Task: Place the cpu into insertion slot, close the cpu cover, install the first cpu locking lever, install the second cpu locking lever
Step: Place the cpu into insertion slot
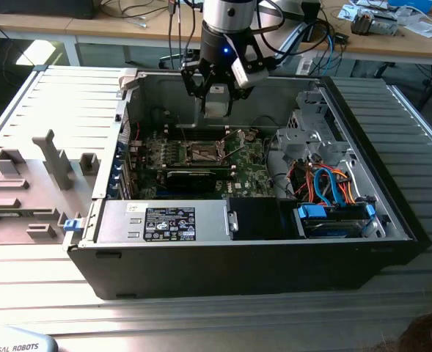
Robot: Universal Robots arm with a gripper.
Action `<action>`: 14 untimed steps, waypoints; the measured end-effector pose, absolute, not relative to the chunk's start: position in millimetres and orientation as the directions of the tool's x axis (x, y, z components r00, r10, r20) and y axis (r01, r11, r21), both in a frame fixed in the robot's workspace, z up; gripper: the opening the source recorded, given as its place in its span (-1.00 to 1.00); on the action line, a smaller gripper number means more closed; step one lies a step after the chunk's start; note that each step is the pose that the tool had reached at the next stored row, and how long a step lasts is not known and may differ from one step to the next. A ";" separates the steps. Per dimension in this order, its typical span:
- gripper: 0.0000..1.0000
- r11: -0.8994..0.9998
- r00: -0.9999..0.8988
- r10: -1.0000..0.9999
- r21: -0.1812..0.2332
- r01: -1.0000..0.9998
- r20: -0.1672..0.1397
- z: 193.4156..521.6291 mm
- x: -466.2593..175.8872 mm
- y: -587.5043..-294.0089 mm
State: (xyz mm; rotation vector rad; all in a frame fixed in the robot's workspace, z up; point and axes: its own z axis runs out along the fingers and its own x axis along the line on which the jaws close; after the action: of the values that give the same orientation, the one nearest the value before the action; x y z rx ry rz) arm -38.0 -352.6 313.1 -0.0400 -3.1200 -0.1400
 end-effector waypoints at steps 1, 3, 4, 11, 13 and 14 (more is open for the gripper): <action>0.08 0.996 -1.000 0.025 0.089 0.026 0.019 312.9 -38.0 -352.6; 0.08 0.996 -1.000 0.025 0.089 0.026 0.019 312.4 -38.0 -352.6; 0.08 0.996 -1.000 0.025 0.089 0.026 0.019 312.3 -38.0 -352.6; 0.08 0.996 -1.000 0.025 0.089 0.026 0.019 310.5 -38.0 -352.6; 0.08 0.996 -1.000 0.025 0.089 0.026 0.019 310.0 -38.0 -352.6; 0.08 0.996 -1.000 0.025 0.089 0.026 0.019 309.8 -38.0 -352.6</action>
State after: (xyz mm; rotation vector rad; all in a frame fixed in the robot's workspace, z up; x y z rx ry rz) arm -38.0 -352.6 309.8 -0.0400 -3.1200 -0.1399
